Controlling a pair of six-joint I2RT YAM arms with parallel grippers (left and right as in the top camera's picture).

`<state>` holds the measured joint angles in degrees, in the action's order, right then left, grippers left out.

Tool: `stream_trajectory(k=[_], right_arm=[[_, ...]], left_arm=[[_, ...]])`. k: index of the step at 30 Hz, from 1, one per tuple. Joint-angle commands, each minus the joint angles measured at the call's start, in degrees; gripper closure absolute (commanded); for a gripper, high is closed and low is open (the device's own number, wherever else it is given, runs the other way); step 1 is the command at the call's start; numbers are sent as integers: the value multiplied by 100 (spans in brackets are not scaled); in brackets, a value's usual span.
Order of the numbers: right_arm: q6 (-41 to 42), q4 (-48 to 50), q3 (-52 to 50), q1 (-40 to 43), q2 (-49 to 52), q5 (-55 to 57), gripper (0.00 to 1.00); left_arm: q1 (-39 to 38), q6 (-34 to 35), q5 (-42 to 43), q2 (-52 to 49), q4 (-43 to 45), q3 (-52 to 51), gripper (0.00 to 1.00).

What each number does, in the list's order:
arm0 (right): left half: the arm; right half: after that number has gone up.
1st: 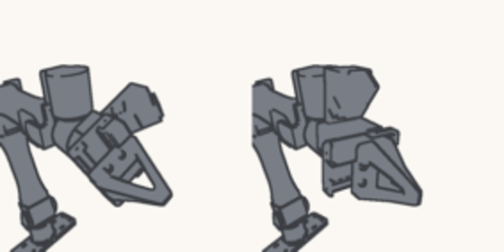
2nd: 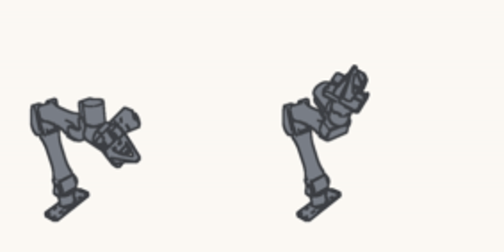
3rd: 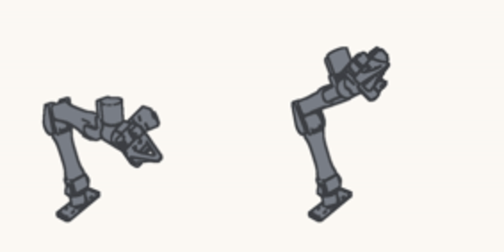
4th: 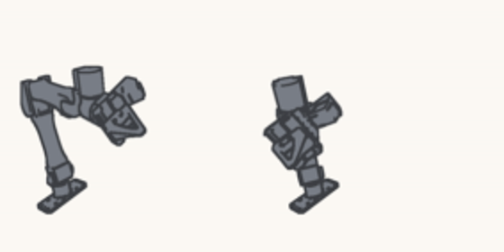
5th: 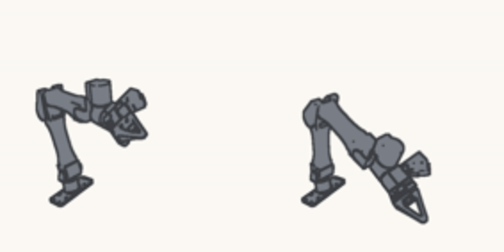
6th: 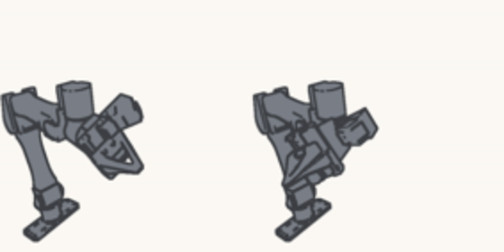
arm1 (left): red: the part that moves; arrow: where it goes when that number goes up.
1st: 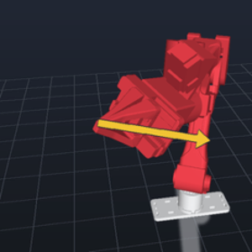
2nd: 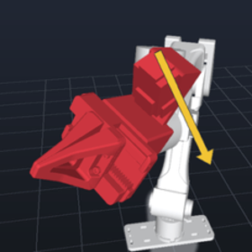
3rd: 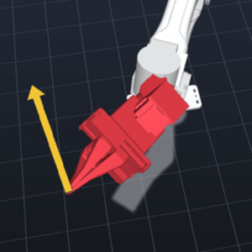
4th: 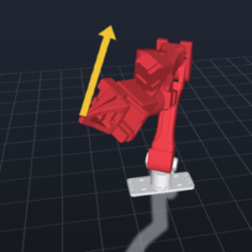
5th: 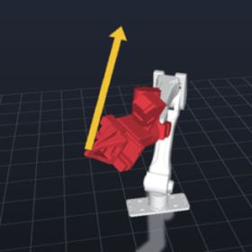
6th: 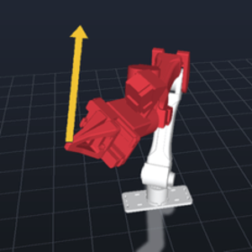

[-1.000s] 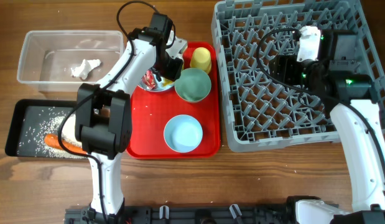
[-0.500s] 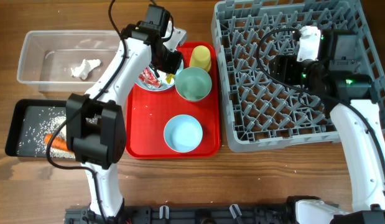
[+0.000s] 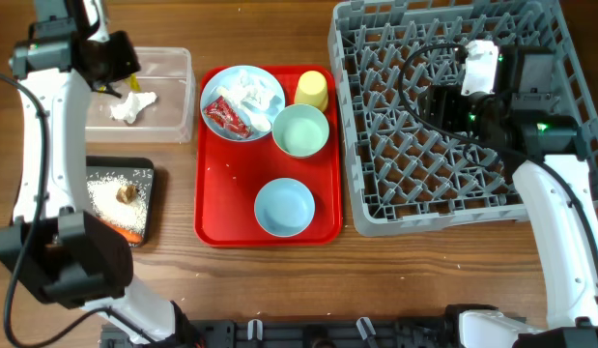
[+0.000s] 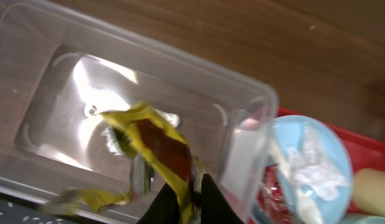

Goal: Sort waste into correct bins and load items into the dishwasher rack
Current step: 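Pick the yellow wrapper from the plate and drop it in the clear bin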

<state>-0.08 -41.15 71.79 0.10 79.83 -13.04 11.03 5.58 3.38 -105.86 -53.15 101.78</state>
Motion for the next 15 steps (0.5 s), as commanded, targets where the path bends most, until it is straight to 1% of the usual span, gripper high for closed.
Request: stream_trajectory(k=[1, 5, 7, 8, 9, 10, 12, 14, 15], right_arm=[[11, 22, 85, 9, 63, 55, 23], [9, 20, 85, 9, 63, 57, 23], [9, 22, 85, 9, 66, 57, 23], [11, 26, 85, 9, 66, 57, 23], [13, 20, 85, 9, 66, 57, 23], [13, 13, 85, 9, 66, 57, 23], [13, -9, 85, 9, 66, 57, 23], [11, -7, 85, 9, 66, 57, 23], [9, -7, 85, 9, 66, 57, 23]], left_arm=[[70, 90, 17, -599, 46, -101, 0], [-136, 85, 361, -680, 498, -85, 0], [-494, 42, 664, -632, 721, -85, 0], [-756, -118, 789, -638, 804, -85, 0], [-1088, -278, 719, -684, 911, -85, 0], [-1469, -317, 474, -776, 1099, -94, 0], [-1908, -328, 116, -1047, 1364, -96, 0], [-2144, -367, 105, -1412, 1506, -96, 1], [-2212, -365, 107, -1563, 1519, -96, 3]])
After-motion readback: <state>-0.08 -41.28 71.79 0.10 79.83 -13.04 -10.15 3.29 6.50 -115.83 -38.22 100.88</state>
